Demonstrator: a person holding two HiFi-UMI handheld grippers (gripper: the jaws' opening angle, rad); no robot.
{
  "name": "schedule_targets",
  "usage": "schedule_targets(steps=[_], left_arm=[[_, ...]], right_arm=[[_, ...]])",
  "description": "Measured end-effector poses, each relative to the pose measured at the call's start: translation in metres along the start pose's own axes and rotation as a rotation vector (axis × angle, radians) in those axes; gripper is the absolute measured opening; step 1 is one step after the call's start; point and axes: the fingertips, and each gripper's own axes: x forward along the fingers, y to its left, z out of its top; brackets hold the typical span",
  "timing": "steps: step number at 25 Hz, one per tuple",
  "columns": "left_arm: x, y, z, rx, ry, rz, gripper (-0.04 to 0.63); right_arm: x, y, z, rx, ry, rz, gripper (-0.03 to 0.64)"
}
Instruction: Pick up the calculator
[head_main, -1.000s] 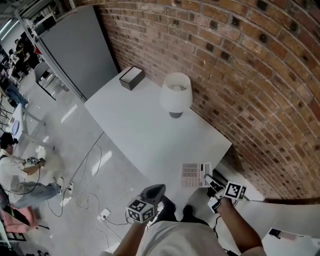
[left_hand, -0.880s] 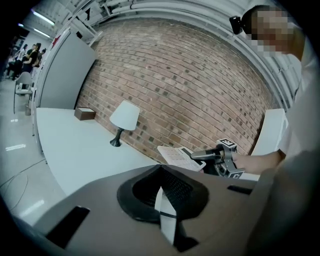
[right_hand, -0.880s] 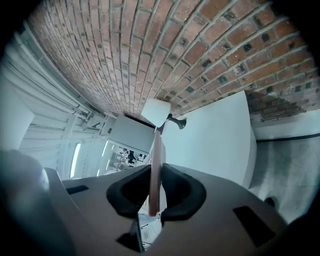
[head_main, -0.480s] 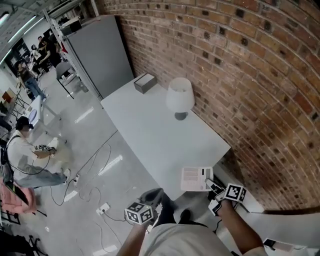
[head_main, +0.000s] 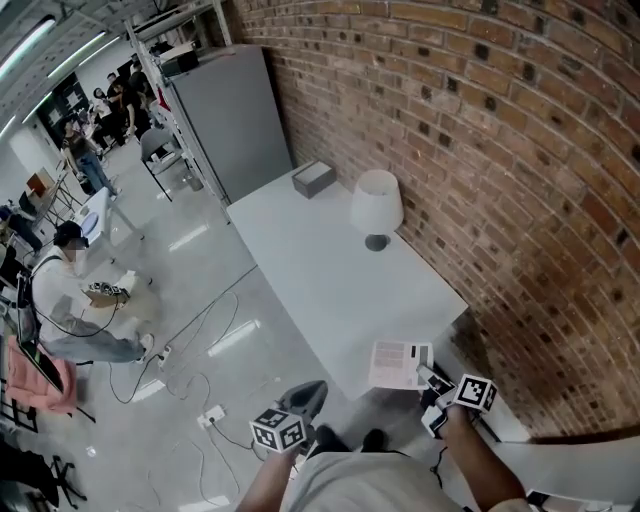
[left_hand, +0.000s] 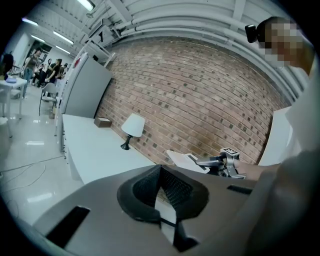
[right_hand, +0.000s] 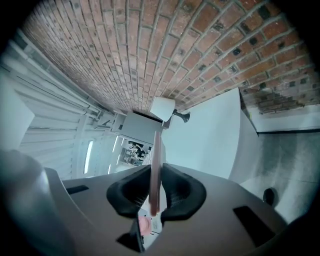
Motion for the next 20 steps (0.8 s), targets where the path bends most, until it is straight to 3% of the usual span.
schedule_targets(steps=[20], left_arm=[[-0.043, 0.029, 0.029, 0.029, -0.026, -0.079, 0.013]], right_arm=[[0.009, 0.045, -0.033, 0.030, -0.121, 0.033, 0.069]])
